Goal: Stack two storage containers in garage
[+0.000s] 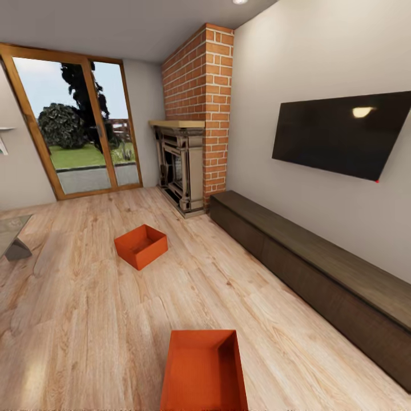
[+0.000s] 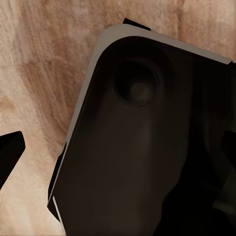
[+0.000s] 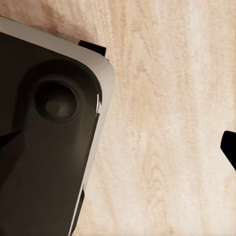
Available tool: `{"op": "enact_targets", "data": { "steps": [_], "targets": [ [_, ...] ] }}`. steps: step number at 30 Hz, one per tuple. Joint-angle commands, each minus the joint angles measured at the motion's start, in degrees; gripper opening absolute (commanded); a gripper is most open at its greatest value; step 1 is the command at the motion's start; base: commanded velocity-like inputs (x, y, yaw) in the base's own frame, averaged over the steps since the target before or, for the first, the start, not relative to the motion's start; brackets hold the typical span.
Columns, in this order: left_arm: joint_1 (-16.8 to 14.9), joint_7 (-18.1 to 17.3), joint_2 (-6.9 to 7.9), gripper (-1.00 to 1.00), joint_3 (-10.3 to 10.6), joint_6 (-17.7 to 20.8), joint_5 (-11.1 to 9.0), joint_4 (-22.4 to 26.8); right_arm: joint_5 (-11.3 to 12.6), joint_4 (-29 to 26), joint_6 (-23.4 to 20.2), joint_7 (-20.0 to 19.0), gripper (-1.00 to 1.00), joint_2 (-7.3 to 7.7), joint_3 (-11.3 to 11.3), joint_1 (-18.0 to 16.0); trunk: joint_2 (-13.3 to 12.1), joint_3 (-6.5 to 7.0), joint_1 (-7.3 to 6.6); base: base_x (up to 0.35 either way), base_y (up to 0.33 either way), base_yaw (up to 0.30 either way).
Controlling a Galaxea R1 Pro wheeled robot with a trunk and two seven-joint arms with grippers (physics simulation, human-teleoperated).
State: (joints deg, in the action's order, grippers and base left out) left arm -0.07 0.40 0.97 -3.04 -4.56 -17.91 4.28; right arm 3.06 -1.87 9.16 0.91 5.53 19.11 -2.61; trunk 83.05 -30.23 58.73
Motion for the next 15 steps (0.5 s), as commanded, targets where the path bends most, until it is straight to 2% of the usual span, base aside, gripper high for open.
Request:
{"op": "enact_targets", "data": {
  "steps": [1, 15],
  "targets": [
    [-0.01, 0.04, -0.01, 1.00, -0.28, -0.10, -0.02, 0.03, 0.35, 0.02, 0.15, 0.07, 1.00, 0.01, 0.43, -0.02, 0.03, -0.15, 0.00, 0.000, 0.000, 0.012],
    [0.00, 0.04, -0.04, 1.00, -0.31, -0.10, -0.02, 0.03, 0.46, 0.03, -1.60, -0.07, 1.00, 0.01, 0.40, -0.02, 0.03, -1.43, 0.00, 0.000, 0.000, 0.057]
  ]
}}
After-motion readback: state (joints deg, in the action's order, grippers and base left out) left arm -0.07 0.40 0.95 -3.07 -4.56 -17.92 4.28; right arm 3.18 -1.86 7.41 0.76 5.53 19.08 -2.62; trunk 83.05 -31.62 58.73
